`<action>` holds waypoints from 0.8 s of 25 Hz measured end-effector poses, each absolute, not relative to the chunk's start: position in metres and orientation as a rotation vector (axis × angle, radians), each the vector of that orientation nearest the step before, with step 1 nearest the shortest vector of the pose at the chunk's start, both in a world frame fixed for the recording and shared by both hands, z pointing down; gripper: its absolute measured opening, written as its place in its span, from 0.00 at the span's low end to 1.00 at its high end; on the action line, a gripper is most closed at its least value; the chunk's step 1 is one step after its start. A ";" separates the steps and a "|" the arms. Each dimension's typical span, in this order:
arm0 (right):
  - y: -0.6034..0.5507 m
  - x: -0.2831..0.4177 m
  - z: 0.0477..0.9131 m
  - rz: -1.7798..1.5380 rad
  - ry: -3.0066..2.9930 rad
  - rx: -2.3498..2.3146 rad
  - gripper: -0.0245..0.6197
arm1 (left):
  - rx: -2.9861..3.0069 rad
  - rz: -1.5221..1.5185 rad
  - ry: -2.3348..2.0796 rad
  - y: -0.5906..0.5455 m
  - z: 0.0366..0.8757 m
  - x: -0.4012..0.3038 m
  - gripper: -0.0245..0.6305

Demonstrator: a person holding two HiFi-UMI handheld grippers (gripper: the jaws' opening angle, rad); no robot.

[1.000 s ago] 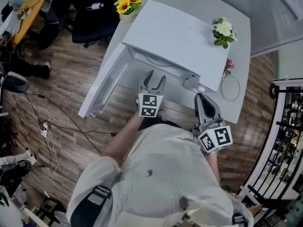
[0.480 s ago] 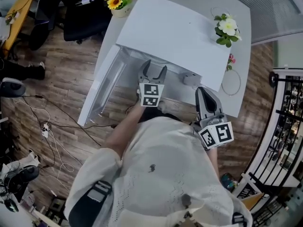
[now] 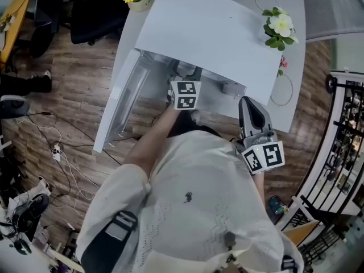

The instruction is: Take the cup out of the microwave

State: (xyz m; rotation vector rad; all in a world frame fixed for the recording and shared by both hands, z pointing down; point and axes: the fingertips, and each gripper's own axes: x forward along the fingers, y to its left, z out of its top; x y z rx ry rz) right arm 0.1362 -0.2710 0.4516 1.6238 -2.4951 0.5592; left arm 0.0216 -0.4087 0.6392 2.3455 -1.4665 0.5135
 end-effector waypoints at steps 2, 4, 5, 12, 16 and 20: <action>-0.273 0.139 0.453 0.565 -2.487 1.632 0.05 | 2.331 0.526 -1.467 -0.414 0.643 0.024 0.53; -0.274 0.142 0.454 0.570 -2.478 1.644 0.05 | 2.317 0.537 -1.468 -0.419 0.647 0.026 0.54; -0.274 0.143 0.454 0.572 -2.474 1.649 0.05 | 2.312 0.540 -1.468 -0.421 0.648 0.027 0.55; -0.275 0.151 0.460 0.599 -2.449 1.680 0.05 | 2.276 0.569 -1.461 -0.430 0.661 0.032 0.55; -0.275 0.157 0.465 0.616 -2.431 1.699 0.05 | 2.252 0.583 -1.462 -0.435 0.671 0.034 0.55; -0.275 0.161 0.468 0.628 -2.414 1.716 0.05 | 2.241 0.589 -1.465 -0.440 0.675 0.035 0.55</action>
